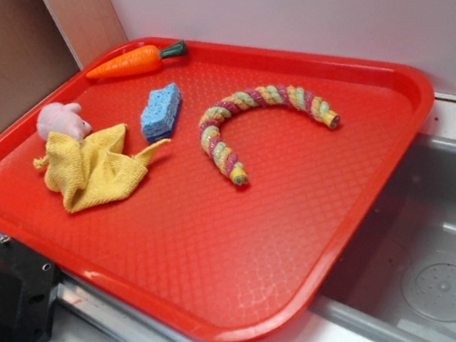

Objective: Grab the pink bunny.

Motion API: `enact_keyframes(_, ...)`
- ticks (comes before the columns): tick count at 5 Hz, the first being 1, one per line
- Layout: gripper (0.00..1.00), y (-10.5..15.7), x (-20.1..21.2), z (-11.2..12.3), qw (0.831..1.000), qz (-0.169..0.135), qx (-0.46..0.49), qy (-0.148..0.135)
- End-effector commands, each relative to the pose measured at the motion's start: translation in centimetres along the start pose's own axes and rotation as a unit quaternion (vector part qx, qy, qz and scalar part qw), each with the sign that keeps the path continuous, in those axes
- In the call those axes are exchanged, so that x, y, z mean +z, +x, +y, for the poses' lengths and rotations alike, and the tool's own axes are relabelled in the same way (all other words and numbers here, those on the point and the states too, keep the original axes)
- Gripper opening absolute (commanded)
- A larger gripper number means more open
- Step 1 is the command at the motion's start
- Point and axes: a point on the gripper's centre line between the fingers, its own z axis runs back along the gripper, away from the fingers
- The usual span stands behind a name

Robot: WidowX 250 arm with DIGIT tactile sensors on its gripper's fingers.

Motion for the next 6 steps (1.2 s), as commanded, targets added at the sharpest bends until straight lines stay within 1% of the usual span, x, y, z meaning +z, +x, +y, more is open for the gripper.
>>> enact_keyframes(1, 1.0, 0.0, 0.0, 0.0, 1.0, 0.0, 0.0, 0.0)
enact_keyframes(2, 1.0, 1.4, -0.6, 1.2, 0.993, -0.009, 0.12, -0.016)
enact_keyframes(3, 1.0, 2.7, -1.5, 2.3, 0.971, -0.028, 0.236, 0.001)
enact_keyframes(4, 1.0, 4.2, -3.2, 3.9, 0.934, -0.051, 0.352, 0.018)
enact_keyframes(5, 1.0, 5.0, -5.1, 5.7, 0.882, -0.077, 0.464, 0.033)
enact_keyframes(6, 1.0, 5.0, -7.0, 7.0, 0.824, -0.093, 0.556, 0.057)
